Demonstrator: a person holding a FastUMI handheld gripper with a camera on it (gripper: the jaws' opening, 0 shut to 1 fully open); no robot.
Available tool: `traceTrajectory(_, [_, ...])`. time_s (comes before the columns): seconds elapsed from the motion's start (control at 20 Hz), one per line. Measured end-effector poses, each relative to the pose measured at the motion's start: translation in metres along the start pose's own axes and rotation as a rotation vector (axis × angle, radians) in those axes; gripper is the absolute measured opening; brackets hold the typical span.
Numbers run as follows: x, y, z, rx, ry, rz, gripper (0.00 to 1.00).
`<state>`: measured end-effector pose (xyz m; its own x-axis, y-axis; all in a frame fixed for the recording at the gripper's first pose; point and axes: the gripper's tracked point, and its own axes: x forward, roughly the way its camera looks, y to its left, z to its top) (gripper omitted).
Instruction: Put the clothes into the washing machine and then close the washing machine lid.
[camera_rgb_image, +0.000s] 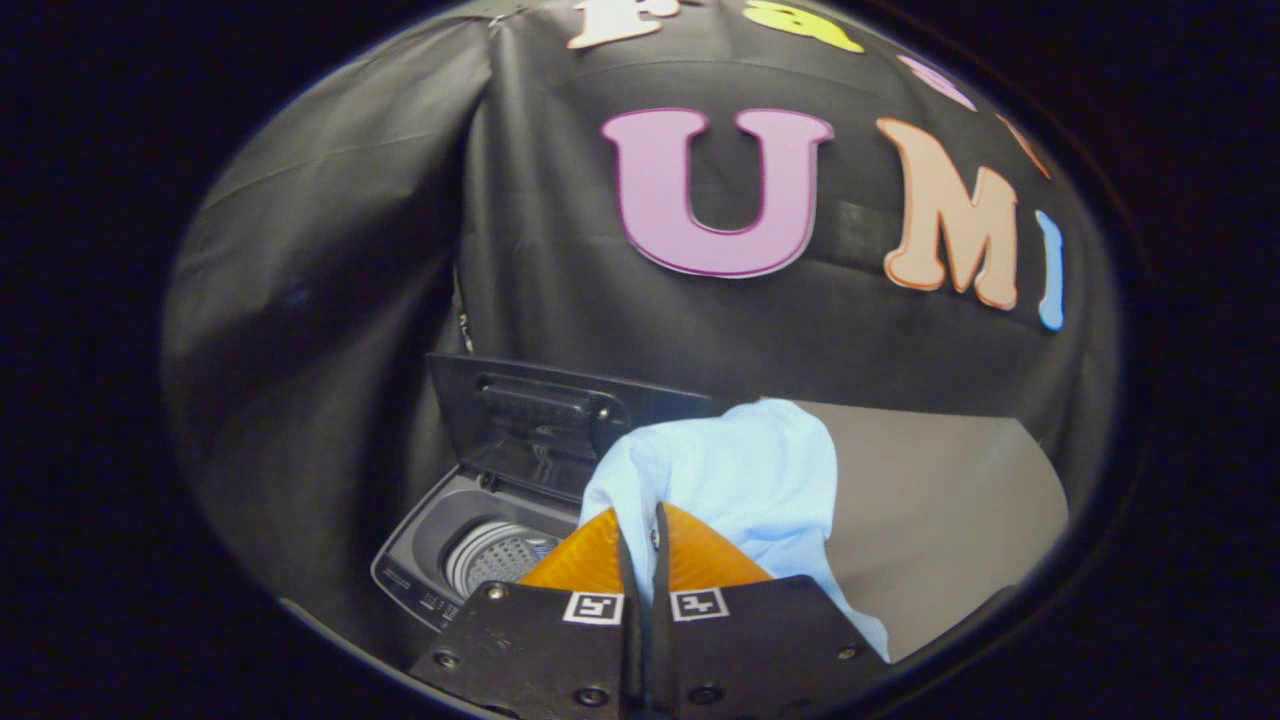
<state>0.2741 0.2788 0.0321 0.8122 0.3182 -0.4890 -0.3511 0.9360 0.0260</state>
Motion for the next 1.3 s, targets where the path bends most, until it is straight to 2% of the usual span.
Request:
traceTrajectory(0.15, [0.023, 0.041, -0.012, -0.009, 0.012, 0.044, 0.03])
traceTrajectory(0.3, [0.060, 0.071, -0.051, 0.000, 0.069, 0.077, 0.03])
traceTrajectory(0.55, [0.129, 0.077, -0.117, 0.030, 0.195, 0.105, 0.07])
traceTrajectory(0.6, [0.140, 0.083, -0.133, 0.034, 0.223, 0.107, 0.12])
traceTrajectory(0.7, [0.147, 0.095, -0.150, 0.029, 0.233, 0.111, 0.56])
traceTrajectory(0.8, [0.146, 0.096, -0.147, 0.021, 0.226, 0.107, 1.00])
traceTrajectory(1.05, [0.142, 0.094, -0.126, 0.027, 0.179, 0.103, 0.98])
traceTrajectory(1.3, [0.130, 0.080, -0.038, 0.051, -0.006, 0.053, 0.98])
